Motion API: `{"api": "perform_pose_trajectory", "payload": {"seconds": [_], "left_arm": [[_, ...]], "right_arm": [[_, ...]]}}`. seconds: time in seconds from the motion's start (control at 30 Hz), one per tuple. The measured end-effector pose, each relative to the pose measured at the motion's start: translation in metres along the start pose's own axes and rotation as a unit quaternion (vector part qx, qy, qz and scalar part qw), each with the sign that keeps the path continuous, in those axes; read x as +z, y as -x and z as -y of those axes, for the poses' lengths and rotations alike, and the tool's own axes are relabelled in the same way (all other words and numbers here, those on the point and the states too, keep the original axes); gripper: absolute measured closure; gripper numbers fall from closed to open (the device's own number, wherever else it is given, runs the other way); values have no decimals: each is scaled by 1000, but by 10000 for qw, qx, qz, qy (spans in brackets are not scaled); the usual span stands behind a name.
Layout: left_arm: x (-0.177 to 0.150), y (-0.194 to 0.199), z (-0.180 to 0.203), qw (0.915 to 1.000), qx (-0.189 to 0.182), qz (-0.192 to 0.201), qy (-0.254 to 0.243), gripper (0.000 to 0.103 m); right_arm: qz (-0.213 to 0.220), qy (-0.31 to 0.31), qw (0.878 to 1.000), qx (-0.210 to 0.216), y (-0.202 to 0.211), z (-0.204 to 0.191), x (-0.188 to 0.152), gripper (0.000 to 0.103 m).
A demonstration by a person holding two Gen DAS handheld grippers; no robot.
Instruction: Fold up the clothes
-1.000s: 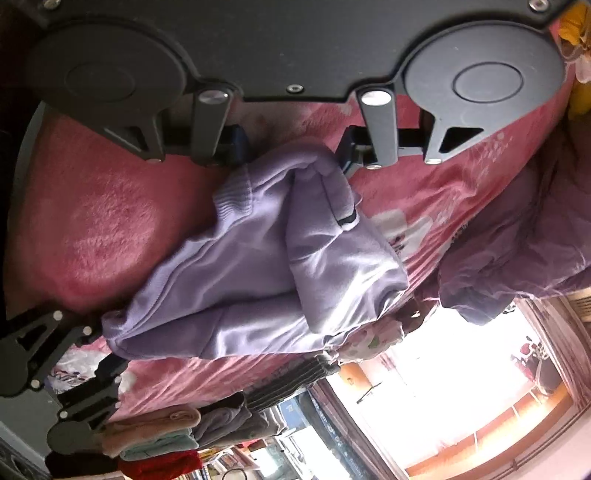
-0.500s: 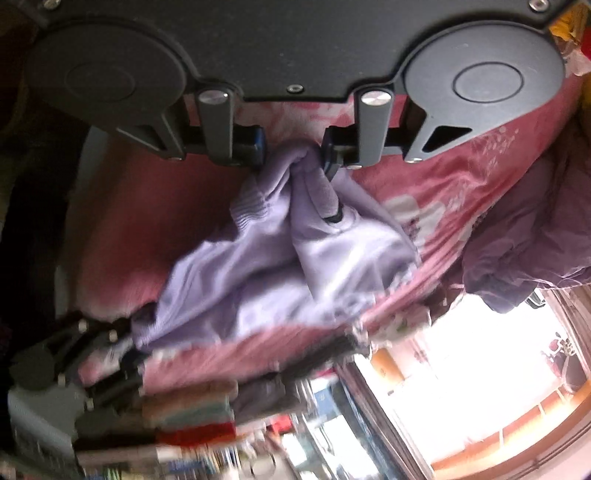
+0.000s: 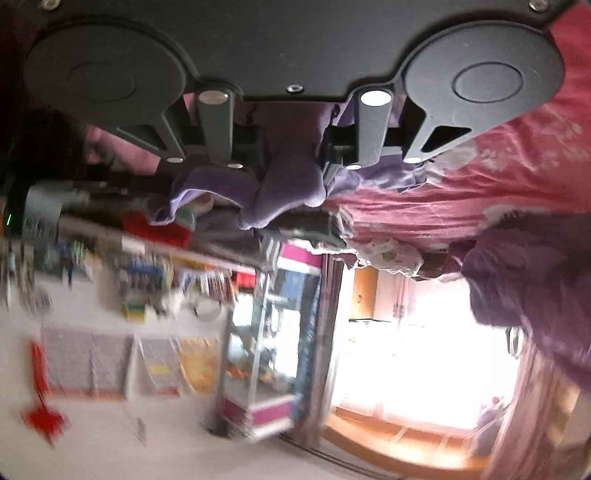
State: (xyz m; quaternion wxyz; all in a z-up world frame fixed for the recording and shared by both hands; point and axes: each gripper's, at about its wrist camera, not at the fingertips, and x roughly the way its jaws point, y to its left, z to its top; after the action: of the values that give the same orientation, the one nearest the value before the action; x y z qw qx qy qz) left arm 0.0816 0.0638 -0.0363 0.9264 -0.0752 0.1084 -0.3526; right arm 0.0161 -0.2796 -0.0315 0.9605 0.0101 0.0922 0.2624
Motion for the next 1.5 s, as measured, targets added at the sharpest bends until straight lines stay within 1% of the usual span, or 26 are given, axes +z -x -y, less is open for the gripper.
{"api": "perform_pose_trajectory", "payload": {"seconds": [0.07,0.2,0.23,0.3,0.4,0.57,0.63,0.73,0.87,0.93,0.97,1.0,1.03,1.07,1.1,1.17,1.23,1.33,1.43,1.5], "left_arm": [[4,-14,-13,9996,-32,49,290,77],[9,-44,-36,9975,-121,29,699,78],[10,-51,-42,9970,-146,26,763,78],[12,-65,-54,9959,-159,37,894,78],[13,-87,-73,9932,-115,36,1158,78],[8,-118,-102,9871,-16,-53,1602,79],[5,-126,-112,9838,86,-127,1788,79],[-2,-141,-125,9766,275,-369,2100,79],[-15,-158,-135,9681,531,-831,2302,79],[-16,-156,-136,9661,562,-862,2369,79],[-14,-153,-137,9655,530,-838,2410,79],[-12,-148,-137,9646,465,-797,2472,74],[-10,-142,-137,9636,418,-744,2535,68],[-8,-134,-137,9629,378,-674,2585,53],[-6,-126,-136,9625,336,-597,2624,47],[-2,-112,-131,9624,295,-513,2652,47],[0,-97,-126,9625,285,-488,2655,46],[-4,-82,-116,9611,336,-661,2662,45],[-9,-78,-105,9576,286,-790,2757,45],[-11,-79,-99,9561,235,-776,2816,45]], "right_arm": [[51,-453,9989,59,-17,20,5,79],[29,-871,9960,180,-53,50,8,79],[5,-1019,9945,244,-63,59,8,81],[-65,-1400,9896,328,-83,79,5,83],[-141,-1873,9817,321,-110,103,-2,85],[-314,-2435,9687,363,-149,131,-14,86],[-382,-2697,9614,385,-164,144,-20,87],[-472,-2981,9527,356,-182,158,-30,87],[-692,-3268,9422,266,-198,169,-44,87],[-828,-3298,9401,231,-206,170,-48,86],[-821,-3345,9385,225,-204,170,-47,85],[-814,-3392,9369,219,-203,171,-46,84],[-807,-3438,9353,212,-202,171,-46,71],[-794,-3481,9339,202,-199,171,-45,56],[-748,-3508,9333,168,-192,170,-42,52],[-666,-3553,9323,107,-176,169,-37,49],[-683,-3517,9335,123,-160,164,-34,47],[-768,-3395,9374,139,-138,153,-31,37],[-901,-3243,9415,186,-132,140,-32,36],[-958,-3214,9418,212,-134,134,-34,36]]}}
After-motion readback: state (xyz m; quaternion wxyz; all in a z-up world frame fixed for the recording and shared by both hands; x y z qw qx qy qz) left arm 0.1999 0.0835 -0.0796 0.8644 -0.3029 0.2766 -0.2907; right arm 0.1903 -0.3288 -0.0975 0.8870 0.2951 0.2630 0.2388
